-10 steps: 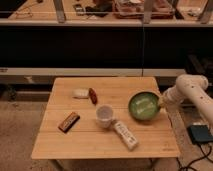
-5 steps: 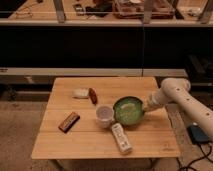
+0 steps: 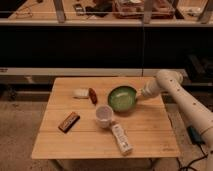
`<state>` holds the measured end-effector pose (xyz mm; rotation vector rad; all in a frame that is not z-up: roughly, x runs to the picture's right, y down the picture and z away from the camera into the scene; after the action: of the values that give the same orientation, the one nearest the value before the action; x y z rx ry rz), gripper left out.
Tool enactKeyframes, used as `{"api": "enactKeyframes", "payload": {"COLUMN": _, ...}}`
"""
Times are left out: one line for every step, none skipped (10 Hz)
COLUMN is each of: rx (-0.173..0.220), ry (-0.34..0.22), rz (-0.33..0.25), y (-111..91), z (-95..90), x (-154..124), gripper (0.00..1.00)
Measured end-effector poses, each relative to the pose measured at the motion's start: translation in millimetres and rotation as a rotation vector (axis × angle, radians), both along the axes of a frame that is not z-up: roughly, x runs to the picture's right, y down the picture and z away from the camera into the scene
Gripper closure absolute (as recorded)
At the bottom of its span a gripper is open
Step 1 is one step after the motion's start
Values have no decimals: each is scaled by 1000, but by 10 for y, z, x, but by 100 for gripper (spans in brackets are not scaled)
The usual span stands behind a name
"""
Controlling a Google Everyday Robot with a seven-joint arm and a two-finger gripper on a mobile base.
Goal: Drag the ceramic bowl in a circle
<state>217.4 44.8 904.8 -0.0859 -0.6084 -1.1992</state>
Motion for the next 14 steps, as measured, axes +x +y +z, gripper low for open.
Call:
{"api": "enactKeyframes", "payload": {"rx": -2, "ry": 0, "rz": 13, "y": -70, "z": 146, "x": -15, "gripper": 100}}
{"api": "enactKeyframes", "payload": {"rx": -10, "ry": 7, "rz": 22, "y": -95, "z": 288, "x": 12, "gripper": 100}}
{"api": "enactKeyframes", "payload": {"rx": -19, "ry": 25, "rz": 32, "y": -100, "z": 430, "x": 112, "gripper": 100}}
{"api": "enactKeyframes", "payload": {"rx": -25, "ry": 48, "rz": 49, "y": -119, "z": 557, "x": 258, "gripper": 100}}
{"api": "enactKeyframes", "payload": {"rx": -24, "ry": 63, "rz": 63, "y": -149, "z": 608, "x": 354, "gripper": 100}}
{"api": "enactKeyframes", "payload": {"rx": -11, "ry": 85, "rz": 86, "y": -223, "z": 639, "x": 521, "gripper": 100}}
{"api": "enactKeyframes", "payload": {"rx": 18, "ry": 116, "rz": 109, "y": -351, "z": 610, "x": 751, "gripper": 100}}
{"api": "enactKeyframes", "payload": {"rx": 30, "ry": 126, "rz": 112, "y": -397, "z": 588, "x": 827, "gripper": 100}}
{"api": "enactKeyframes", "payload": {"rx": 46, "ry": 145, "rz": 106, "y": -430, "z": 539, "x": 959, "gripper": 100}}
{"api": "enactKeyframes", "payload": {"rx": 48, "ry": 161, "rz": 89, "y": -385, "z": 486, "x": 1079, "gripper": 100}}
{"api": "enactKeyframes", "payload": {"rx": 31, "ry": 179, "rz": 58, "y": -224, "z": 401, "x": 1224, "gripper": 100}}
{"api": "enactKeyframes", "payload": {"rx": 1, "ry": 197, "rz": 33, "y": -9, "z": 305, "x": 1368, "gripper": 100}}
{"api": "enactKeyframes", "payload": {"rx": -21, "ry": 213, "rz": 27, "y": 148, "z": 216, "x": 1482, "gripper": 100}}
{"api": "enactKeyframes", "payload": {"rx": -46, "ry": 233, "rz": 30, "y": 344, "z": 58, "x": 1628, "gripper": 100}}
